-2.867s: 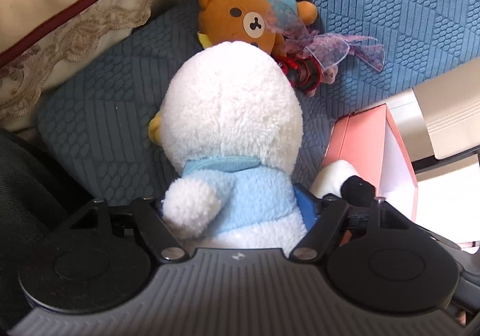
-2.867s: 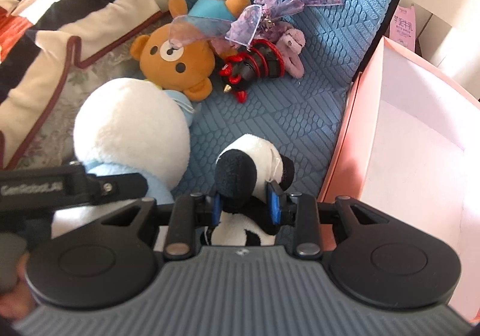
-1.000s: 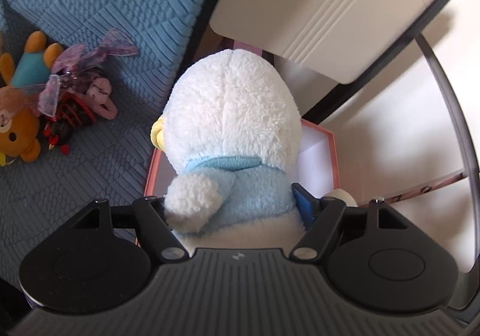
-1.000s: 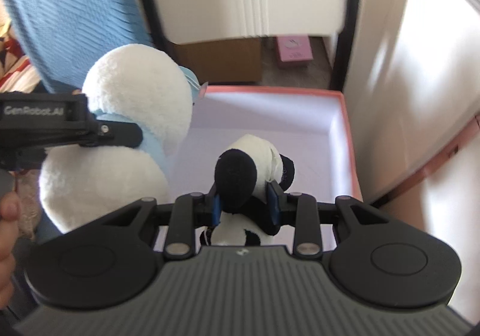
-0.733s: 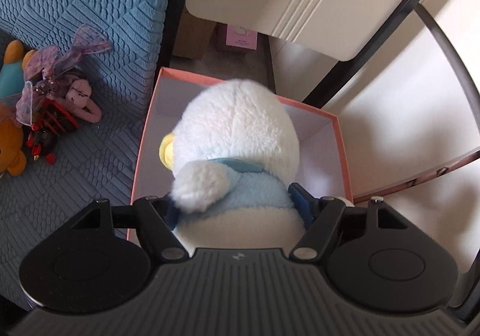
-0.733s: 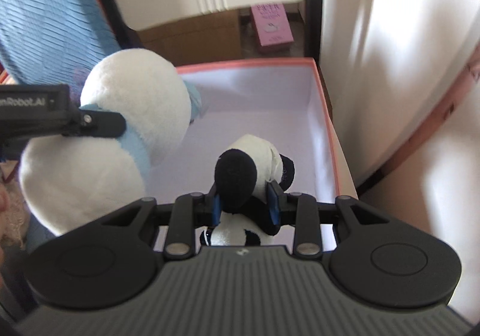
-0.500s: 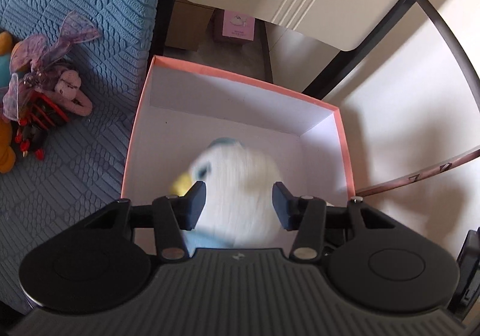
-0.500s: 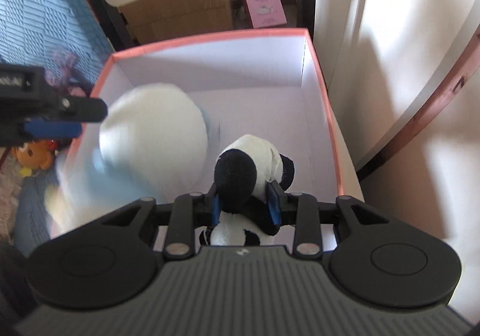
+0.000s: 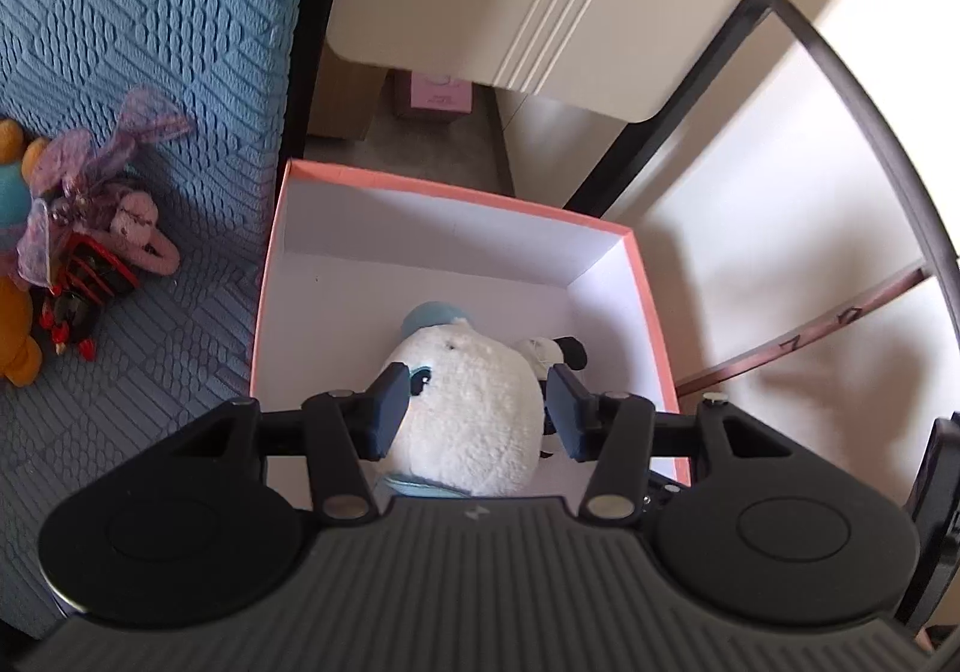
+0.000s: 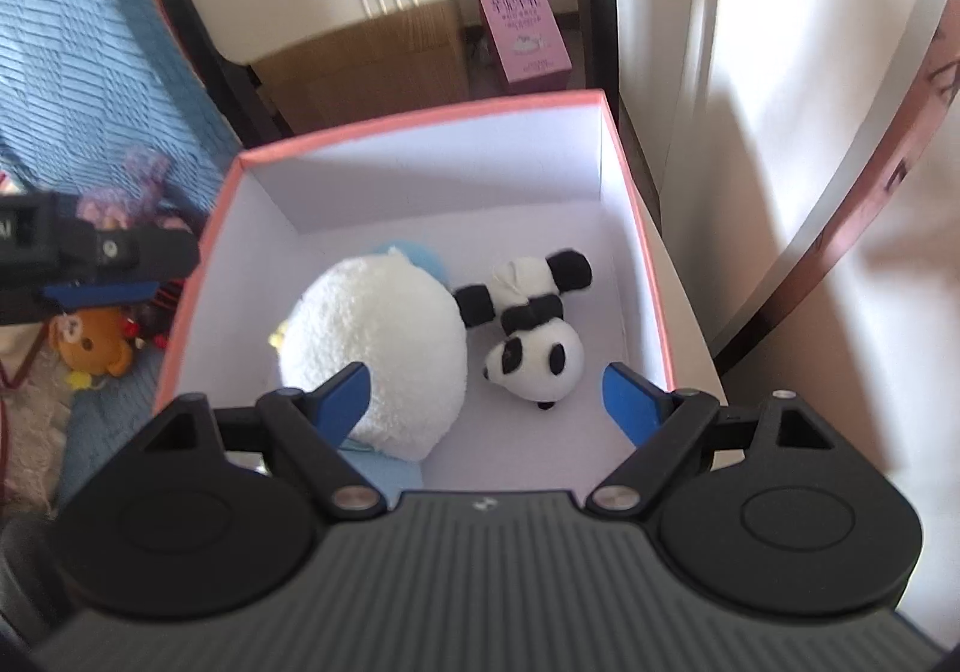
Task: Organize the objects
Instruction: 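Carry the panda and penguin into the pink box with both grippers and release, then withdraw both grippers from the pink box back toward the seat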
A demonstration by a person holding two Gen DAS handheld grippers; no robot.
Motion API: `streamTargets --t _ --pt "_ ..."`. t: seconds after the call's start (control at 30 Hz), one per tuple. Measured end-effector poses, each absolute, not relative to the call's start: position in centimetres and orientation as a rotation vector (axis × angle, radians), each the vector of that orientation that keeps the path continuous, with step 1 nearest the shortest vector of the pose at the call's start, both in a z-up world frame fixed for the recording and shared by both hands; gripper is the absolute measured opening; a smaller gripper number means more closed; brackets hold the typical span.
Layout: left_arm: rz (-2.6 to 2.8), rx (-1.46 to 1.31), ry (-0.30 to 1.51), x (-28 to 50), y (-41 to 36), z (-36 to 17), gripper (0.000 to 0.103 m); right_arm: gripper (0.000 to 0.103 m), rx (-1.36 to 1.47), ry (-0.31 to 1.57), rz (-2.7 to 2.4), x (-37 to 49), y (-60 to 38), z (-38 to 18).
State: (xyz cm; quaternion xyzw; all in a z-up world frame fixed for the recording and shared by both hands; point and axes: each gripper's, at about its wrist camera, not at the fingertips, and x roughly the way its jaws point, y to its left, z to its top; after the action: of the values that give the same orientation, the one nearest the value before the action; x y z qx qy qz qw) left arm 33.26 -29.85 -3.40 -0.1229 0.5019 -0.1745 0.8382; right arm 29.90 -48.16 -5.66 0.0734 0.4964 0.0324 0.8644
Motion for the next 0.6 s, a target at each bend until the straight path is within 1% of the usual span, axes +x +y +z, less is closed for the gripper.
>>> streamTargets --t 0.13,0.43,0.53,0.6 --pt "-0.391 -0.234 1.009 31.3 -29.1 -1.3 0.060 0.086 0.147 0.986 0.083 28.4 -47.2 -3.1" --pt "-0.398 -0.278 0.882 26.8 -25.0 3.7 0.068 0.086 0.168 0.882 0.121 24.3 -44.8 2.1" --pt "-0.398 -0.274 0.834 25.1 -23.6 5.5 0.074 0.086 0.153 0.856 0.131 23.0 -43.6 3.7" --pt "-0.394 -0.272 0.811 23.9 -22.7 6.5 0.080 0.086 0.145 0.839 0.137 22.2 -42.7 4.6"
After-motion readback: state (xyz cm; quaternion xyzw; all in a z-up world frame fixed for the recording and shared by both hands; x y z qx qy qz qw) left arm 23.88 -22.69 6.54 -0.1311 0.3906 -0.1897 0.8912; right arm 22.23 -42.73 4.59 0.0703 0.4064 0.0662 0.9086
